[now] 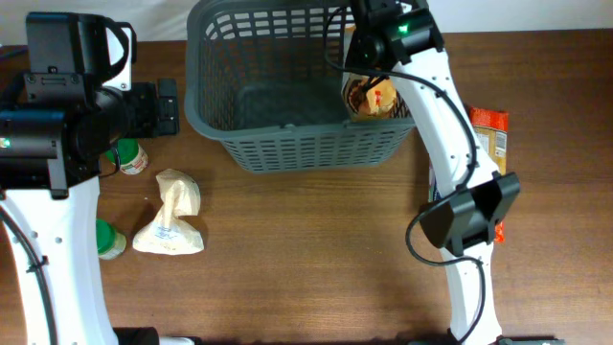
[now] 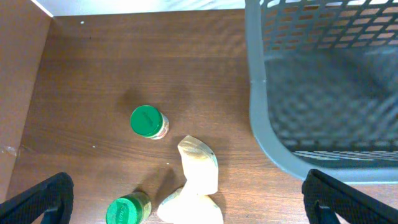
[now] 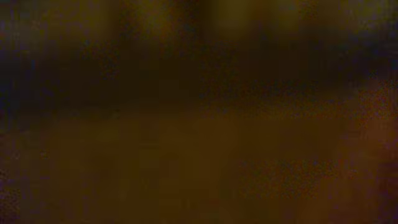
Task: Pack container
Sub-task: 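Carry the brown pouch into the basket and release it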
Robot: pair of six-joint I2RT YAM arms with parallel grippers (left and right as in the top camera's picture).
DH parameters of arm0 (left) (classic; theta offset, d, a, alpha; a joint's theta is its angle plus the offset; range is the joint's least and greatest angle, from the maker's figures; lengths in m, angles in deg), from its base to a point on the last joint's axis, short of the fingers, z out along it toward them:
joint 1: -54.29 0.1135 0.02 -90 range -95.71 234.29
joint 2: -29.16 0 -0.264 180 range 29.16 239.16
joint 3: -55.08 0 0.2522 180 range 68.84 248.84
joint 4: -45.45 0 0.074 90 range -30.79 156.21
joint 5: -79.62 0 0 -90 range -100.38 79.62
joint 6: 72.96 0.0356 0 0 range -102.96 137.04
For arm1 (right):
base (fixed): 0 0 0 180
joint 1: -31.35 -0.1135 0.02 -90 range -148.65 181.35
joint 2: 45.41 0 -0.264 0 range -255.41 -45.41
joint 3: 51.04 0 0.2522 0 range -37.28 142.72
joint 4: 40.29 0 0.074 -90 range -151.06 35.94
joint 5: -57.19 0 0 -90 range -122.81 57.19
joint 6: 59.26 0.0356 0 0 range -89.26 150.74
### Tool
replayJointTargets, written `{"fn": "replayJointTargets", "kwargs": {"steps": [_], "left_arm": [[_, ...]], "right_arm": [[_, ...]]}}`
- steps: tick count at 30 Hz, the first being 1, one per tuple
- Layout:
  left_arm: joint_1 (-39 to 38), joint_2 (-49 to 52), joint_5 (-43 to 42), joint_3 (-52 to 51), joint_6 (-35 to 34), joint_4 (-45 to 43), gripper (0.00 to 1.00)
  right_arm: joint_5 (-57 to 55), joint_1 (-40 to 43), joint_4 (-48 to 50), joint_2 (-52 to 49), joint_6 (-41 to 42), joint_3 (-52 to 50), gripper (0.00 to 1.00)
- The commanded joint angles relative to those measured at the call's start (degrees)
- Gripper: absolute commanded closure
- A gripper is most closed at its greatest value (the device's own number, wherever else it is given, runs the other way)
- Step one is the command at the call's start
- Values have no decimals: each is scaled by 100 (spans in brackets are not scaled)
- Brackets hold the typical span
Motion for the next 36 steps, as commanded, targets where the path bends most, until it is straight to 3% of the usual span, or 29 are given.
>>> {"fn": "replayJointTargets", "kwargs": {"steps": [1,2,3,6,7,10,19,24,26,28,35,36], "left_arm": [[35,24,-59,-17,-13,-13,1],[35,24,-59,-17,-13,-13,1],[35,24,-59,-17,-13,-15,1],[35,24,-59,-17,-13,-13,1],[35,24,-59,-17,-13,-13,1],[35,24,-59,-15,-13,-13,1],[35,24,-59,-15,-13,-13,1],[35,24,20,-15,-13,11,1],[35,24,20,-15,-13,9,1],[35,24,20,-17,-13,-9,1],[35,24,0,-17,-13,-234,1],[35,24,0,-17,-15,-234,1]], "right_arm": [[-245,-15,109,-20,76,197,91],[-249,-15,138,-17,76,199,64],[-251,-15,153,0,70,203,52],[-332,-17,133,219,59,214,31],[-367,-17,133,308,57,219,28],[-796,-20,94,820,48,376,23],[-2520,46,66,2623,-1320,739,14],[-2605,911,-774,3117,-1493,737,14],[-2205,1497,-1357,3084,-1464,660,10],[-1113,2522,-1827,2892,-1429,240,0],[1082,3805,-1755,2153,-2166,-1582,0],[1134,3877,-1696,2020,-2199,-1941,4]]}}
